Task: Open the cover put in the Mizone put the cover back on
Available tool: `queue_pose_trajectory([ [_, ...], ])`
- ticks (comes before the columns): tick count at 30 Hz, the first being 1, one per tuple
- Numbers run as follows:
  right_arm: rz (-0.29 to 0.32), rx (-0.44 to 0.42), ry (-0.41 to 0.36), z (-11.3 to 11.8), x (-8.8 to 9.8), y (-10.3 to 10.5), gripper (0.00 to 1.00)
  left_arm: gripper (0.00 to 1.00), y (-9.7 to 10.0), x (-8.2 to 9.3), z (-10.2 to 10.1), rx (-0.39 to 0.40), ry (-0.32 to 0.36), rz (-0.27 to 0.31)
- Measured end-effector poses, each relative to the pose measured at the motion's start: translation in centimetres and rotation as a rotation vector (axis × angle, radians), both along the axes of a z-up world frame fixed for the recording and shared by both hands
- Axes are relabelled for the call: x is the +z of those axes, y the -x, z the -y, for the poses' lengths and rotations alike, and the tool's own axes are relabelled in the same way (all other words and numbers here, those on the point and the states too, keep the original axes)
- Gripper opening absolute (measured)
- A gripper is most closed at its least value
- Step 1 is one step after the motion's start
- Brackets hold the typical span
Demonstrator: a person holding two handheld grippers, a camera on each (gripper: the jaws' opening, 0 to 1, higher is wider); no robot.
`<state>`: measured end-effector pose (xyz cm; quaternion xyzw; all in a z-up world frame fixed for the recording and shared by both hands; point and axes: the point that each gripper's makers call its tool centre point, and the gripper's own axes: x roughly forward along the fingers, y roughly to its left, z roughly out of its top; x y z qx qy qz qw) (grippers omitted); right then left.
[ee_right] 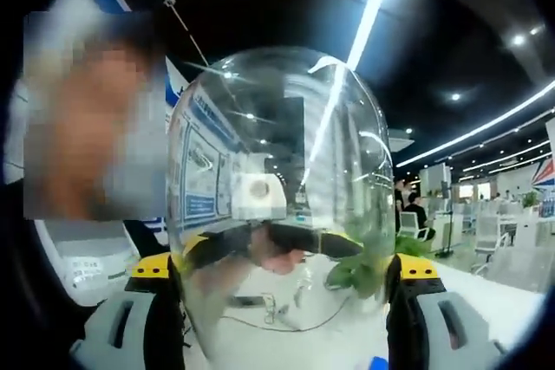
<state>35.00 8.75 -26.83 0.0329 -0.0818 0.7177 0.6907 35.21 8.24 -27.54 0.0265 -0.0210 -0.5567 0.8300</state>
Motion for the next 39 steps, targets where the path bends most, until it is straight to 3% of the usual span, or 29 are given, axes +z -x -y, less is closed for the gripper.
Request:
queue_pose_trajectory([
  [7, -0.008, -0.015, 0.025, -0.5, -0.3, -3.2, 0.9, 0.85, -3.5, -0.4, -0.7, -0.014, 0.034, -0.006],
  [17, -0.042, -0.02, 0.052, -1.0, -3.0, -6.5, 0.9, 0.85, -6.8, -2.9, -1.1, -0.017, 0.041, -0.044],
  [32, -0.107, -0.02, 0.081, -1.4, -8.3, -8.0, 0.9, 0.85, -8.2, -8.0, -1.5, -0.019, 0.047, -0.112],
  [39, -0.102, -0.023, 0.115, -1.7, -10.8, -8.1, 0.9, 0.86, -8.5, -10.4, -1.7, -0.021, 0.044, -0.115],
])
